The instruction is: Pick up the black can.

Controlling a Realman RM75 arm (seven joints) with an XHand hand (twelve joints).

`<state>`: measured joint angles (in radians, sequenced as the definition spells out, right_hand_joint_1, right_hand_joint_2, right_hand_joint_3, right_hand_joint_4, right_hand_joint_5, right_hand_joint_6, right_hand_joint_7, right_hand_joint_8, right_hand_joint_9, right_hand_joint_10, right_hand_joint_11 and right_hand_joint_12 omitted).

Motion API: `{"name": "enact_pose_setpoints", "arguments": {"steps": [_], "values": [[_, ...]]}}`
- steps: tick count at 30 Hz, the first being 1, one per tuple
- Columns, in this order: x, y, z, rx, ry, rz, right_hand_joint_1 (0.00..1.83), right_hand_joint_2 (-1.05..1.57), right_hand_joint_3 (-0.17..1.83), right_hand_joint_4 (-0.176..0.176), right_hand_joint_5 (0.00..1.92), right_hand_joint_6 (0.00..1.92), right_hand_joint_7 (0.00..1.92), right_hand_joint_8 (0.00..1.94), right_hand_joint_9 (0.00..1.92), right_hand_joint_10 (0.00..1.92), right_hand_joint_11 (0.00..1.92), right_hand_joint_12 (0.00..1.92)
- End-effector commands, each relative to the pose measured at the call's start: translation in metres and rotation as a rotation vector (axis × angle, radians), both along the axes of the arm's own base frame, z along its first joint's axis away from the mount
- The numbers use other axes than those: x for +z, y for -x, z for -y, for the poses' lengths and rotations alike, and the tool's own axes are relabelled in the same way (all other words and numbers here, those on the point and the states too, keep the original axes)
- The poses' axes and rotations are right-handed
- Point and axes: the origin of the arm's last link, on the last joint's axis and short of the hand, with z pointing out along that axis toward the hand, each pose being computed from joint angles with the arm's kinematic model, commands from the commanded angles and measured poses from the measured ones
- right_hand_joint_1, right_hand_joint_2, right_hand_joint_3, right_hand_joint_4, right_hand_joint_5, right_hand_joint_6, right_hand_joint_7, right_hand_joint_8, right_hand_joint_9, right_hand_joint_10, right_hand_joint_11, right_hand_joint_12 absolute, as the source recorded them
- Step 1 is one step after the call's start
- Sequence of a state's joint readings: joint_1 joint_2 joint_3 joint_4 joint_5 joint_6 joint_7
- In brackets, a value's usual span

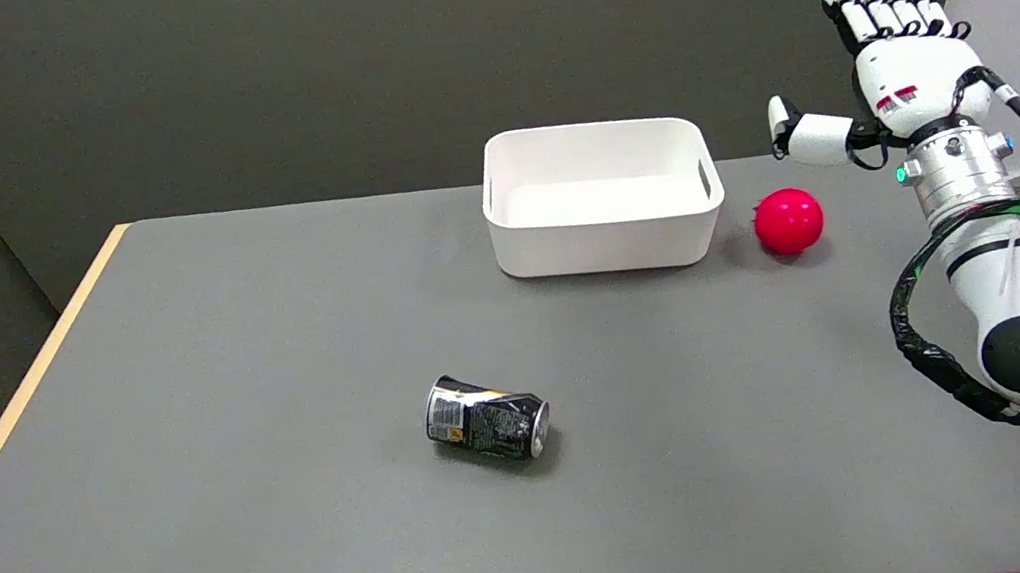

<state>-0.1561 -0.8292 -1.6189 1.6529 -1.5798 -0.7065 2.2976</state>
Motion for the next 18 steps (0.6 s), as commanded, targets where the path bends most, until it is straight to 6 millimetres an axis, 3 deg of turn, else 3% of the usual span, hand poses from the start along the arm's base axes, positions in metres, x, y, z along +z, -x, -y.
{"name": "enact_pose_setpoints", "arguments": {"steps": [1,8,11,15,18], "values": [[-0.015,0.000,0.004,-0.053,-0.100,-0.008,0.23,0.62,0.98,0.027,0.07,0.21,0.12,0.27,0.05,0.56,0.00,1.00],[-0.066,-0.001,0.016,-0.167,-0.397,0.105,0.19,0.61,0.99,0.039,0.08,0.19,0.12,0.28,0.06,0.56,0.00,1.02],[-0.085,0.004,0.025,-0.215,-0.549,0.285,0.17,0.61,1.00,0.054,0.08,0.19,0.13,0.28,0.08,0.55,0.01,1.01],[-0.115,0.012,0.032,-0.225,-0.802,0.688,0.18,0.61,1.01,0.064,0.08,0.23,0.14,0.28,0.09,0.54,0.02,1.00],[-0.130,0.015,0.035,-0.191,-0.838,0.734,0.27,0.65,0.94,0.053,0.08,0.28,0.13,0.25,0.06,0.51,0.01,0.92]]}}
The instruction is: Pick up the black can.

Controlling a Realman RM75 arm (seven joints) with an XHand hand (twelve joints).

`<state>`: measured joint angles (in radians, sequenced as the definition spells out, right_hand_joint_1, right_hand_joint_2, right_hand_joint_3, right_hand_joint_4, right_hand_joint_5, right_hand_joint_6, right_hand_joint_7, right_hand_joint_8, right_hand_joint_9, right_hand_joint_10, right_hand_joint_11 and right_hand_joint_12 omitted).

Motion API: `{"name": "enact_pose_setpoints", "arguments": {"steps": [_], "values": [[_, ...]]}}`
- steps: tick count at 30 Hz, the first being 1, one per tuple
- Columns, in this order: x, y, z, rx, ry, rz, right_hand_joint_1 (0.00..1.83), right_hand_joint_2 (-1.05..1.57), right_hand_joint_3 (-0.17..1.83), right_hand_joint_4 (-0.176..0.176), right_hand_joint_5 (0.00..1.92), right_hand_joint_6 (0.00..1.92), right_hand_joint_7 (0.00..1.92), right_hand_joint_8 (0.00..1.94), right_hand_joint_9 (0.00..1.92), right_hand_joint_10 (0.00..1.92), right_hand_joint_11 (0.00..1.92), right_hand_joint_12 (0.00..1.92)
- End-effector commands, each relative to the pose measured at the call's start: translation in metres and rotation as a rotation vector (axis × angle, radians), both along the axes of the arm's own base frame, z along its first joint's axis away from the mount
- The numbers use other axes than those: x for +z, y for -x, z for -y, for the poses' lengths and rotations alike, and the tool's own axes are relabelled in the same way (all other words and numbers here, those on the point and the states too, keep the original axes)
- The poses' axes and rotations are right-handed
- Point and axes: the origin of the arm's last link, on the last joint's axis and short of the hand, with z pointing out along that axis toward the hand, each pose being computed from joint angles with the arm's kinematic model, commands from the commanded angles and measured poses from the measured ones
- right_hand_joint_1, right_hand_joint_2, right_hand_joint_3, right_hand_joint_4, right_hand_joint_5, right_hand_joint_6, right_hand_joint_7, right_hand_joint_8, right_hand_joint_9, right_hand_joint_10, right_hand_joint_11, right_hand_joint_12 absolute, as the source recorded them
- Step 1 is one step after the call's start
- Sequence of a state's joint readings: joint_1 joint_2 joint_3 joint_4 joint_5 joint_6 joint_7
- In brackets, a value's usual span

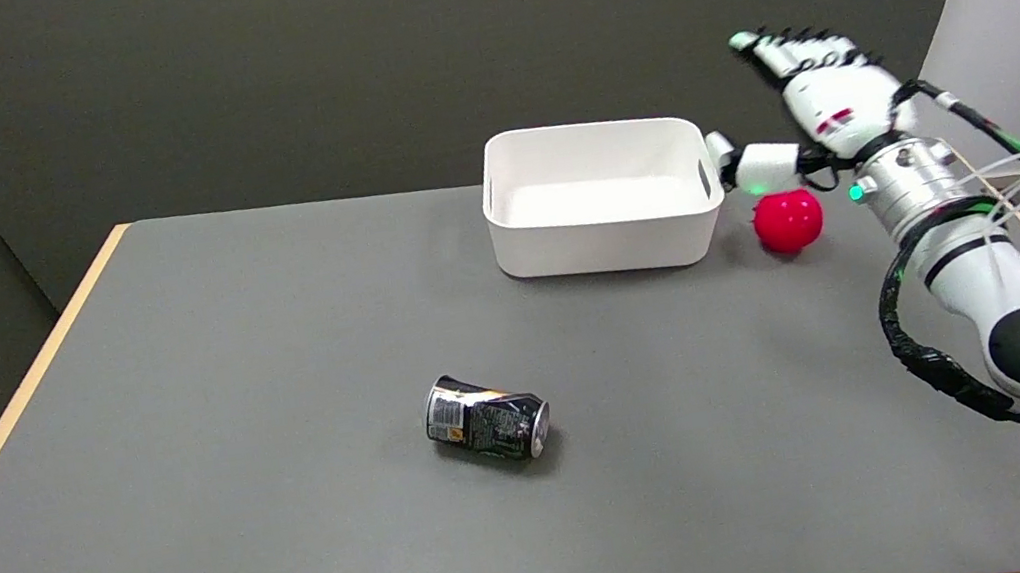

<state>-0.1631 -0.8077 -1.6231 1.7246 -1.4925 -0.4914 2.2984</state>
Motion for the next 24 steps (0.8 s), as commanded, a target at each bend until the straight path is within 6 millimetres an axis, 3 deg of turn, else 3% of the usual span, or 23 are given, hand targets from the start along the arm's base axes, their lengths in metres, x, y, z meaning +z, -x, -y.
{"name": "enact_pose_setpoints", "arguments": {"steps": [1,3,5,10,15,18,21,24], "values": [[-0.105,0.010,0.023,-0.118,-0.602,0.661,0.33,0.67,0.90,0.045,0.08,0.30,0.13,0.23,0.05,0.48,0.00,0.85],[-0.116,0.005,0.021,-0.084,-0.610,0.632,0.52,0.64,1.03,0.018,0.06,0.31,0.08,0.27,0.03,0.45,0.00,0.69],[-0.124,-0.002,0.020,-0.058,-0.623,0.626,0.39,0.62,0.96,0.011,0.06,0.30,0.08,0.21,0.02,0.38,0.00,0.62],[-0.145,-0.018,0.016,-0.023,-0.810,0.813,0.40,0.64,0.94,-0.002,0.06,0.30,0.08,0.22,0.01,0.40,0.00,0.60],[-0.167,-0.036,0.014,0.012,-0.959,0.840,0.37,0.61,0.94,-0.027,0.04,0.25,0.05,0.18,0.00,0.33,0.00,0.52],[-0.176,-0.028,0.013,-0.018,-0.957,0.834,0.37,0.62,0.94,-0.045,0.03,0.22,0.04,0.16,0.00,0.32,0.00,0.46],[-0.186,-0.010,0.013,-0.086,-0.924,0.823,0.38,0.62,0.93,-0.063,0.05,0.25,0.05,0.19,0.00,0.37,0.00,0.54],[-0.194,0.006,0.012,-0.145,-0.882,0.755,0.59,0.58,0.98,-0.093,0.04,0.35,0.06,0.27,0.02,0.44,0.00,0.59]]}}
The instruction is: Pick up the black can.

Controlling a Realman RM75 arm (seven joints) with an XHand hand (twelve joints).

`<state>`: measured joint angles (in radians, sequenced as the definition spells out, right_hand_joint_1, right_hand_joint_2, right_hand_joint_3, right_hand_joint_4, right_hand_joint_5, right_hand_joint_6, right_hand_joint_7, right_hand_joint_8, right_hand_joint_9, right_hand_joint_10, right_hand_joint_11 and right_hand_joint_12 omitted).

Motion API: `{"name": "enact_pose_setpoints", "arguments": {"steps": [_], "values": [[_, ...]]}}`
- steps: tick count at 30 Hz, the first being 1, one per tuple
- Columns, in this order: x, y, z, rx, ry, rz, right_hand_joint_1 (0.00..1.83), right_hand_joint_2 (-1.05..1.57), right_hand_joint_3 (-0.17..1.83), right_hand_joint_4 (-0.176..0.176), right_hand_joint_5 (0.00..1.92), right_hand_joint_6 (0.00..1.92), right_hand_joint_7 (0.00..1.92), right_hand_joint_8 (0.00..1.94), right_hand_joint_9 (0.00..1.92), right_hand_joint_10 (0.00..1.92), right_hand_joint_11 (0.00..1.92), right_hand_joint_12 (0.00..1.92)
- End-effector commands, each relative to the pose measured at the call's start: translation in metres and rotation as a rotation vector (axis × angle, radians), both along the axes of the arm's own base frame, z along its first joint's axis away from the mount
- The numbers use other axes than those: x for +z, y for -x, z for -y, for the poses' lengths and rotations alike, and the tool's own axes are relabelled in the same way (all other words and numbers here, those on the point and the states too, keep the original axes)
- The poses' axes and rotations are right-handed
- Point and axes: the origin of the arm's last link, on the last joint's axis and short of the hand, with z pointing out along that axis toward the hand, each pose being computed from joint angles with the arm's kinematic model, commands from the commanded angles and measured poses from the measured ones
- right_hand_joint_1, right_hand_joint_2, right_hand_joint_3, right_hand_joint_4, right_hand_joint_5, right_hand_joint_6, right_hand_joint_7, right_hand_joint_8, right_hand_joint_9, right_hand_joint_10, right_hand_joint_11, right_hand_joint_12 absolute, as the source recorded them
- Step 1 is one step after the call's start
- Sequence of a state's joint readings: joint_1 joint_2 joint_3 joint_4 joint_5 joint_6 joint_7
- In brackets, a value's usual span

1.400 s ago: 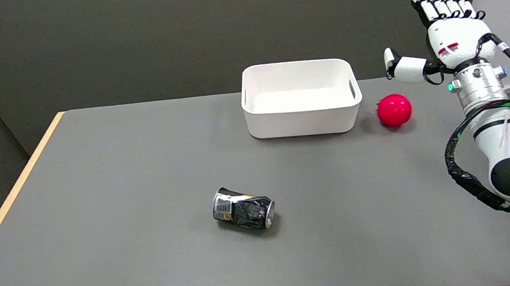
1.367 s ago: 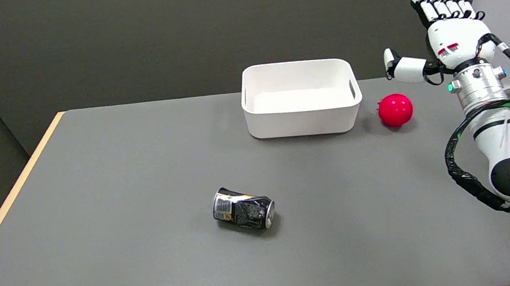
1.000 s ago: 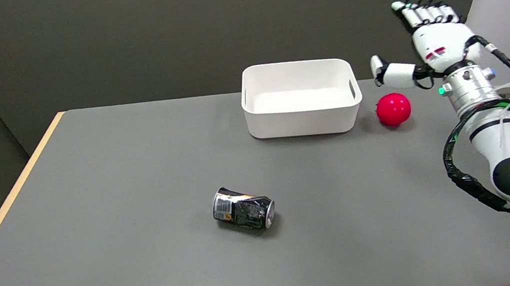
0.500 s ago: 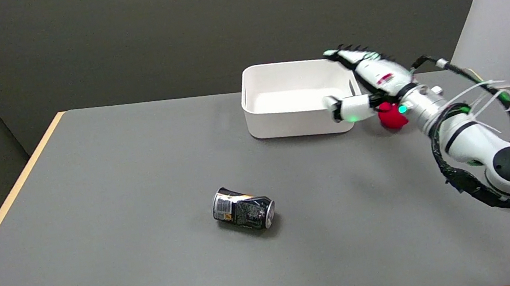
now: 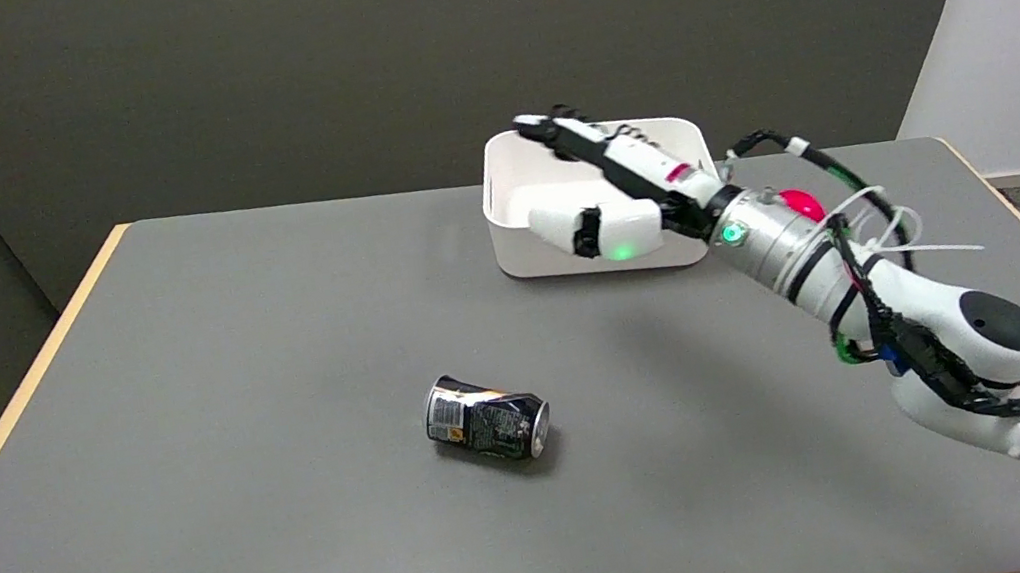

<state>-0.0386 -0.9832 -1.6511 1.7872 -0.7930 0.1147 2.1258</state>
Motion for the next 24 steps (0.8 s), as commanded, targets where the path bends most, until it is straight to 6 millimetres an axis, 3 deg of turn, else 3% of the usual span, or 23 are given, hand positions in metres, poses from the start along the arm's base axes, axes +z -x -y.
{"name": "enact_pose_setpoints", "arguments": {"steps": [1,4,5,6,7,11,15,17,20,24], "values": [[-0.076,0.007,-0.009,-0.006,-0.227,0.081,0.52,0.62,0.91,-0.094,0.06,0.33,0.07,0.27,0.01,0.51,0.00,0.66],[-0.080,0.019,-0.009,-0.017,-0.189,-0.036,0.40,0.69,0.78,-0.101,0.09,0.31,0.10,0.27,0.00,0.60,0.00,0.74],[-0.099,0.011,-0.022,-0.007,-0.239,0.001,0.41,0.69,0.77,-0.104,0.09,0.31,0.11,0.28,0.00,0.61,0.00,0.75],[-0.133,-0.016,-0.052,0.013,-0.358,0.144,0.41,0.69,0.77,-0.107,0.10,0.31,0.11,0.28,0.00,0.63,0.00,0.75],[-0.082,0.032,-0.010,-0.032,-0.149,-0.145,0.42,0.69,0.78,-0.109,0.10,0.31,0.12,0.28,0.00,0.64,0.00,0.76],[-0.083,0.046,-0.011,-0.040,-0.082,-0.303,0.40,0.62,0.94,-0.114,0.08,0.39,0.11,0.37,0.01,0.67,0.00,0.76],[-0.080,0.048,-0.010,0.011,-0.023,-0.463,0.41,0.61,0.94,-0.114,0.09,0.41,0.13,0.38,0.03,0.68,0.00,0.76],[-0.080,0.050,-0.011,0.035,0.006,-0.545,0.44,0.66,0.81,-0.116,0.13,0.35,0.17,0.32,0.04,0.69,0.00,0.76],[-0.082,0.054,-0.014,0.072,0.034,-0.656,0.43,0.60,0.94,-0.131,0.13,0.44,0.19,0.43,0.07,0.72,0.00,0.85],[-0.076,0.066,-0.014,0.048,0.064,-0.703,0.44,0.58,0.92,-0.149,0.16,0.48,0.24,0.49,0.12,0.77,0.00,0.96]]}}
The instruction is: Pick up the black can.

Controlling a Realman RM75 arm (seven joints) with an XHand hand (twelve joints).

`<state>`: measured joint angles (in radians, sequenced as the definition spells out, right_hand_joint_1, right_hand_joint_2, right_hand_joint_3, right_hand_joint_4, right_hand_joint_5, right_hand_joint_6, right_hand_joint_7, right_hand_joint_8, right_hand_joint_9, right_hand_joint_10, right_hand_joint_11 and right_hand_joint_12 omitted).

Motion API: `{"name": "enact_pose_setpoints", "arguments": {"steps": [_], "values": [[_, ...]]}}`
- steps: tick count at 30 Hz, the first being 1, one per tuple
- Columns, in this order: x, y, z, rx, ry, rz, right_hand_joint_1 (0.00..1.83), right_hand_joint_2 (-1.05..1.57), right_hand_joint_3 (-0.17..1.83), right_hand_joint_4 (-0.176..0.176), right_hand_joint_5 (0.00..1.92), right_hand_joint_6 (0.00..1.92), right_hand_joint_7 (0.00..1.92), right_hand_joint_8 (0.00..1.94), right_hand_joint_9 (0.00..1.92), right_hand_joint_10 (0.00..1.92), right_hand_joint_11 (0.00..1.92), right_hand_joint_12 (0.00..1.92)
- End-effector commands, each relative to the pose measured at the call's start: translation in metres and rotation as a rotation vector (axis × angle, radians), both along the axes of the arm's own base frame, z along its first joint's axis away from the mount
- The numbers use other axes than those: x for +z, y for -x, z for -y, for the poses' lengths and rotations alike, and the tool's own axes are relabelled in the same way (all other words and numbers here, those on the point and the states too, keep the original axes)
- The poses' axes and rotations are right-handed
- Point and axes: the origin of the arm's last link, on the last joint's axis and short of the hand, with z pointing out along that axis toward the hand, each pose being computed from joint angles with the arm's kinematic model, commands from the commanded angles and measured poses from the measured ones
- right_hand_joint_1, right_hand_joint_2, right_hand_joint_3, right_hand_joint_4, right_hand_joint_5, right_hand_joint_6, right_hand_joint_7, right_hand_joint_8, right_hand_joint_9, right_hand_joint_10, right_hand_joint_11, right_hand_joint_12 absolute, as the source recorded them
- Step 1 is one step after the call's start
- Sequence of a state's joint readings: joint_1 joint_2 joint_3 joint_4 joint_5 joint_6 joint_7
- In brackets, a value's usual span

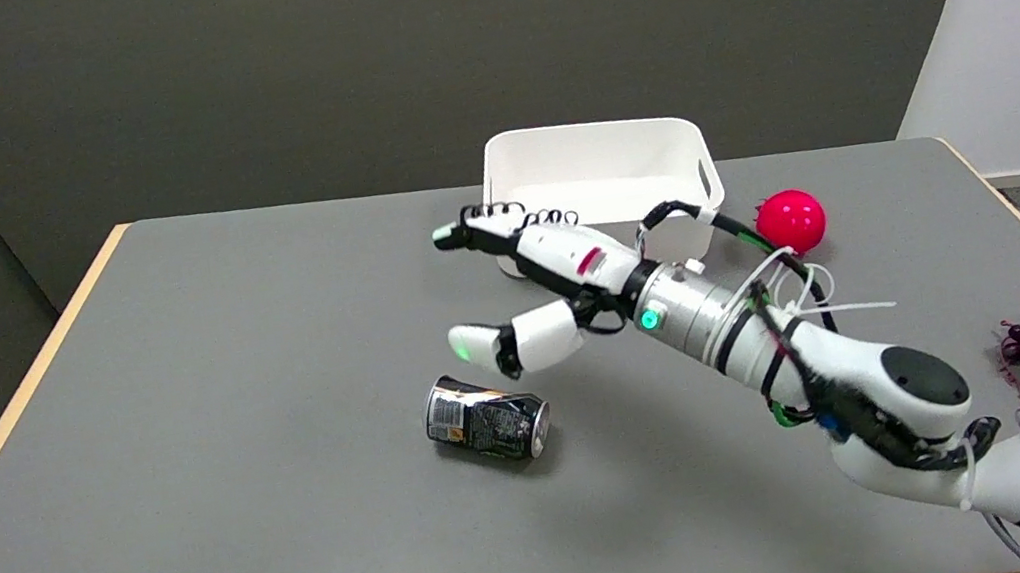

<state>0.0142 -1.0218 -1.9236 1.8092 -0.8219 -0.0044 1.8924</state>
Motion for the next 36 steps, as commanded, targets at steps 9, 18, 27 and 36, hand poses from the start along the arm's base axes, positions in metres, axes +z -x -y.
{"name": "enact_pose_setpoints", "arguments": {"steps": [9,18,27,36], "values": [[-0.008,0.057,-0.013,0.051,0.159,-0.526,0.46,0.65,0.79,-0.172,0.20,0.43,0.29,0.43,0.12,0.84,0.00,0.95],[-0.020,0.057,-0.023,0.049,0.171,-0.518,0.46,0.65,0.78,-0.176,0.20,0.43,0.29,0.44,0.12,0.84,0.00,0.93],[-0.047,0.050,-0.034,0.078,0.143,-0.476,0.46,0.65,0.77,-0.176,0.19,0.43,0.29,0.45,0.11,0.84,0.00,0.91],[-0.060,0.060,-0.036,0.043,0.133,-0.447,0.46,0.65,0.77,-0.176,0.19,0.44,0.28,0.45,0.10,0.84,0.00,0.91]]}}
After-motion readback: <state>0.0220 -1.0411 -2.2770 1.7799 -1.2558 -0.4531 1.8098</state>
